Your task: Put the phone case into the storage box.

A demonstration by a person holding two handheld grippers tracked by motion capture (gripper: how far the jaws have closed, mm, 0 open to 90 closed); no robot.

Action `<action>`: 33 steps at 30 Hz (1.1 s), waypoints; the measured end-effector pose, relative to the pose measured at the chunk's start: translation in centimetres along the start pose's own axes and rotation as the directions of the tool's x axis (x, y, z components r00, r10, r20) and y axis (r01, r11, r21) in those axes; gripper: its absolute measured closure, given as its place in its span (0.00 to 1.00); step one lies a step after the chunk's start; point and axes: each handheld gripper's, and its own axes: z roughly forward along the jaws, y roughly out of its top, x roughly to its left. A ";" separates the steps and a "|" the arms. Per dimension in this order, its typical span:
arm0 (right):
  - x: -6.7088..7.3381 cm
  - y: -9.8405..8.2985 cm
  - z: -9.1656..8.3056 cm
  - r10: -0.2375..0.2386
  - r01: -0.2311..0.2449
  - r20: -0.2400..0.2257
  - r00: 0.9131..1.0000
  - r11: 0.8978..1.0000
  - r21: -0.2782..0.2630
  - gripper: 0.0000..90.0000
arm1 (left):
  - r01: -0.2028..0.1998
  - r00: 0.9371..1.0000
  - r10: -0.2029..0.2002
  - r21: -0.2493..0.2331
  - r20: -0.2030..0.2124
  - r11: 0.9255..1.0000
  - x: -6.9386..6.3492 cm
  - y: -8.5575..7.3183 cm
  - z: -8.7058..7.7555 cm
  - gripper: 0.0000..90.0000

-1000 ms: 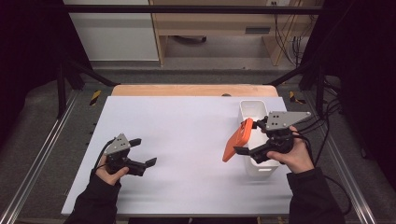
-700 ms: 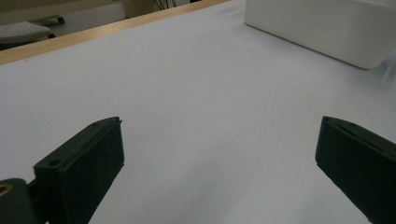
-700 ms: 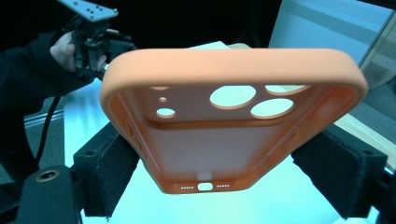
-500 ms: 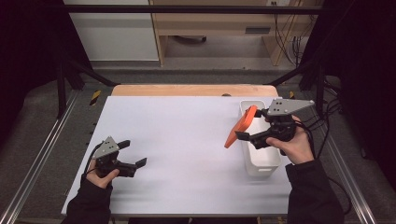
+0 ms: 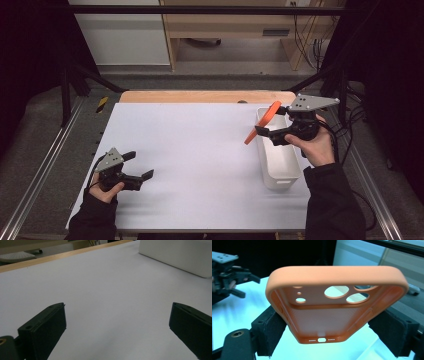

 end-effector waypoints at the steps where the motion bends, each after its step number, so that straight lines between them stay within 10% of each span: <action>1: -0.1 0.0 0.1 0.003 -0.003 0.007 1.000 1.000 0.001 0.18 | 0.001 1.000 -0.001 -0.001 -0.001 1.000 0.0 0.0 0.0 0.01; 16: -2.5 0.8 0.6 0.088 -0.088 0.182 0.979 0.996 -0.007 0.18 | 0.002 1.000 -0.002 -0.004 0.000 1.000 0.1 -0.1 0.0 0.01; 33: -4.9 1.0 2.4 0.164 -0.172 0.349 0.923 0.985 -0.007 0.18 | -0.012 1.000 0.012 0.007 0.007 1.000 -0.1 -0.2 0.3 0.01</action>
